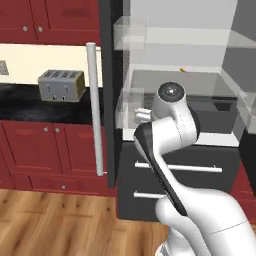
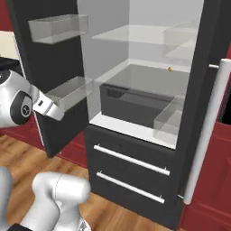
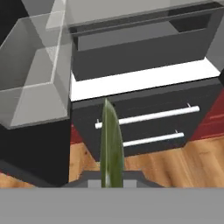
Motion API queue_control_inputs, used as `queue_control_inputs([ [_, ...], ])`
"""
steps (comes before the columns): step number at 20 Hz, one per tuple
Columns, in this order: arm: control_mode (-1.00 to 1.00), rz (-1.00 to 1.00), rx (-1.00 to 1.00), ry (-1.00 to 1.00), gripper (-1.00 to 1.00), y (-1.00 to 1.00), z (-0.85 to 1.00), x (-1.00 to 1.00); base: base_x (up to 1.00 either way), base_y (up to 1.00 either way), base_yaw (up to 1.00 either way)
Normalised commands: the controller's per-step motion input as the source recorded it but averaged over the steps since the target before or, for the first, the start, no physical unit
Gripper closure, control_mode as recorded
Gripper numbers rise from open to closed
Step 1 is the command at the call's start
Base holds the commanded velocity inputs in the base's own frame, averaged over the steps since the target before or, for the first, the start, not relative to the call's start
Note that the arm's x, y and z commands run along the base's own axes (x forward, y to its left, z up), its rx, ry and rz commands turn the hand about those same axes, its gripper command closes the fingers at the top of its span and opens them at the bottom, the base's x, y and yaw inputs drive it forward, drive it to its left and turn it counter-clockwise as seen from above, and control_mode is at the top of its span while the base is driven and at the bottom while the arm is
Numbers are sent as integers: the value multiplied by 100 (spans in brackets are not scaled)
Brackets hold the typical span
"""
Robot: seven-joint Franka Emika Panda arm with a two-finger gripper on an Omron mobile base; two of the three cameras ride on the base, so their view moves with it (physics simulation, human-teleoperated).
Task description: Take the lemon wedge from the fridge and place it on the plate with fish on the dining counter.
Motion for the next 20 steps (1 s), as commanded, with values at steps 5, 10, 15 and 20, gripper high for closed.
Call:
queue_control_inputs([
  [5, 100, 0, 0, 0, 100, 0, 0, 0, -2, 7, 93],
  [10, 100, 0, 0, 0, 100, 0, 0, 0, 0, 10, 95],
  [15, 100, 0, 0, 0, 100, 0, 0, 0, 0, 10, 96],
  [20, 100, 0, 0, 0, 100, 0, 0, 0, 0, 9, 98],
])
